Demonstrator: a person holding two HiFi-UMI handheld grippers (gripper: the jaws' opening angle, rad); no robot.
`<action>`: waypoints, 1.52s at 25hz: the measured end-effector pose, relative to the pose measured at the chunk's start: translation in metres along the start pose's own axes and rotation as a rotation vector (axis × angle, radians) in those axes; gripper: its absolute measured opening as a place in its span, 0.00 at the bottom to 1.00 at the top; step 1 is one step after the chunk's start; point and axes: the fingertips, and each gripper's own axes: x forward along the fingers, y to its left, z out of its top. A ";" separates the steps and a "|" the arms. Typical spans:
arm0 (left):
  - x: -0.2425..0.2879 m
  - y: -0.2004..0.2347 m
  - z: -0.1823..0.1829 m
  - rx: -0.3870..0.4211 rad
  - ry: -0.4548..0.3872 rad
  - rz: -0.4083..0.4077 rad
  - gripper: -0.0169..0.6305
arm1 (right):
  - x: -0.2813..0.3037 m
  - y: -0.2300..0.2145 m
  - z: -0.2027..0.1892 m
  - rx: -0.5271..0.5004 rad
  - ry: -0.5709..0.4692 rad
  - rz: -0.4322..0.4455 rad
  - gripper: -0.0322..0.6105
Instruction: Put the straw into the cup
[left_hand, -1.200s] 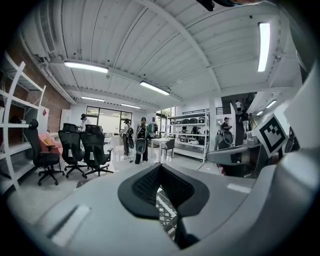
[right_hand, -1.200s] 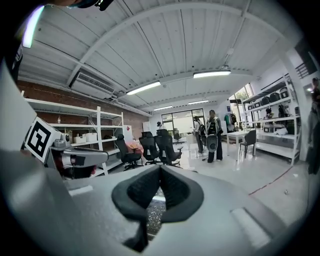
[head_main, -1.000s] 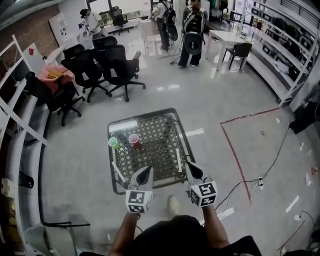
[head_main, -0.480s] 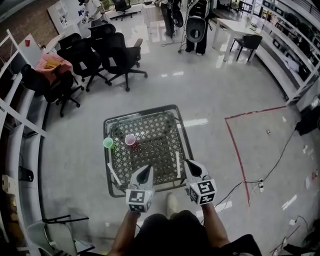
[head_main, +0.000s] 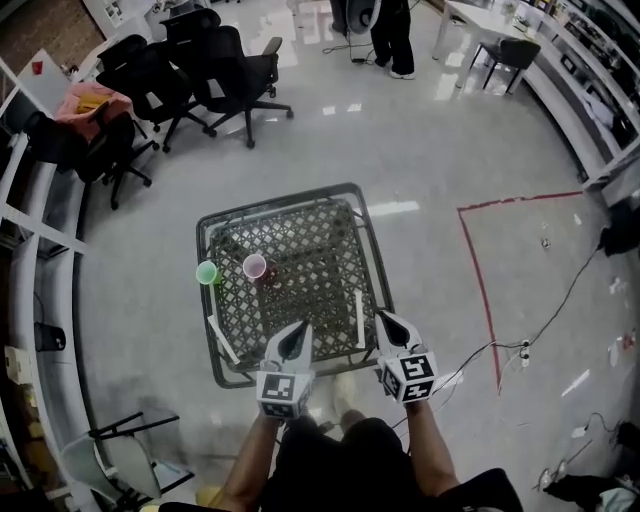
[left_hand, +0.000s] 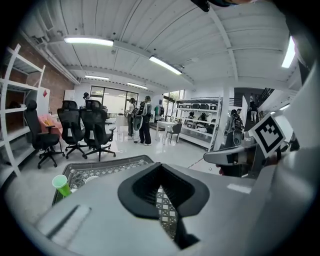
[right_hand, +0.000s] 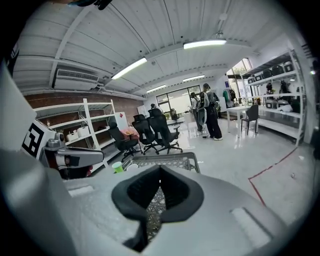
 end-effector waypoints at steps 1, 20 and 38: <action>0.005 0.004 -0.007 -0.010 0.009 -0.005 0.04 | 0.006 -0.002 -0.006 0.006 0.010 -0.008 0.05; 0.094 0.064 -0.128 -0.078 0.223 -0.052 0.04 | 0.114 -0.051 -0.110 0.058 0.224 -0.096 0.05; 0.111 0.078 -0.159 -0.112 0.271 -0.069 0.04 | 0.157 -0.060 -0.170 0.049 0.432 -0.104 0.18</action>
